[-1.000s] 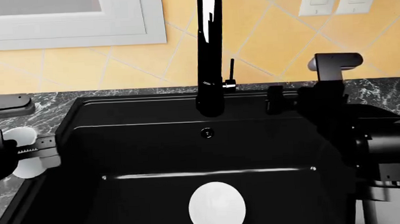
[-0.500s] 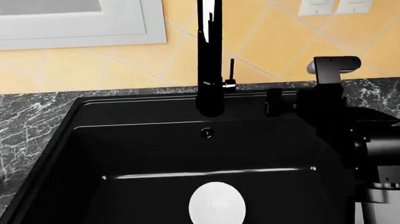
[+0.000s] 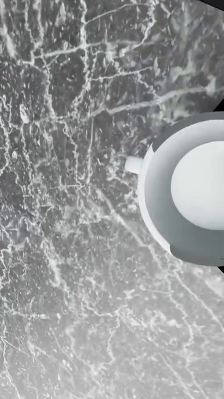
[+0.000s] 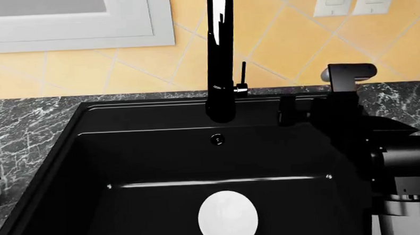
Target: Pick the cup and bowl from the sink and place them on the counter for drying.
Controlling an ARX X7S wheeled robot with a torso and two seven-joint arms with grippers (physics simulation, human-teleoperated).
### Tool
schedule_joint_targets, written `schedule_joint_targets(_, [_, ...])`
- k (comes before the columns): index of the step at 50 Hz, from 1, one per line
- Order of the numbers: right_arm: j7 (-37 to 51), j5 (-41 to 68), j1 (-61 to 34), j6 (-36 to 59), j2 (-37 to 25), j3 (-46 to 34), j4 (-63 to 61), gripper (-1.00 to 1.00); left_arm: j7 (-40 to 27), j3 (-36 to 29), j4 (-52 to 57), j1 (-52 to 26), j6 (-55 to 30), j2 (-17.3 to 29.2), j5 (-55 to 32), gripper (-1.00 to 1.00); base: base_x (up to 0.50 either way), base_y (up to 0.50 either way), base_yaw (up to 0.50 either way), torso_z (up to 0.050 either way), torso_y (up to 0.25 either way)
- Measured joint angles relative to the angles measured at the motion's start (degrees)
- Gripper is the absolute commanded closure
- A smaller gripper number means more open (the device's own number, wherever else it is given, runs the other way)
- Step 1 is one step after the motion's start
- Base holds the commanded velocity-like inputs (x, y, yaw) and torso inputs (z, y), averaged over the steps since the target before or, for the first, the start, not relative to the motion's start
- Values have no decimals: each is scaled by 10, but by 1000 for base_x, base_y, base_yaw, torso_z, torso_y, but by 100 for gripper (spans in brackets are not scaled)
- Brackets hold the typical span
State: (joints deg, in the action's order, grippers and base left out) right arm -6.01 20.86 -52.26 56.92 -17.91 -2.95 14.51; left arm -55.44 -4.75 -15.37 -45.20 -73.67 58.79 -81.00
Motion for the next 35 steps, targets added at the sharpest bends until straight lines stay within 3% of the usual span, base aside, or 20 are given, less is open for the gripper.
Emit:
schedule_joint_targets(5, [0,0,1,-2,0,-1,2,-100,5,-1,-3,-1,1,2,0,100,2,1,0,0,0])
schedule_joint_targets(6, [0,1,1,-2,0,-1,3,-100,6,0,-3,0,1,2,-1,-100,0,0,0,0,0])
schedule_joint_targets(19, [2,2,1,-8,1,-2,4,-100,-23,4,-3,-8,-7,-7,-21,-100,0,0,0,0,0])
schedule_joint_targets(35, [4,4,4,-17,2,-2,5,-100,-31,-27,-5,-102,-37,-14,-17,-100,0,0,0,0,0])
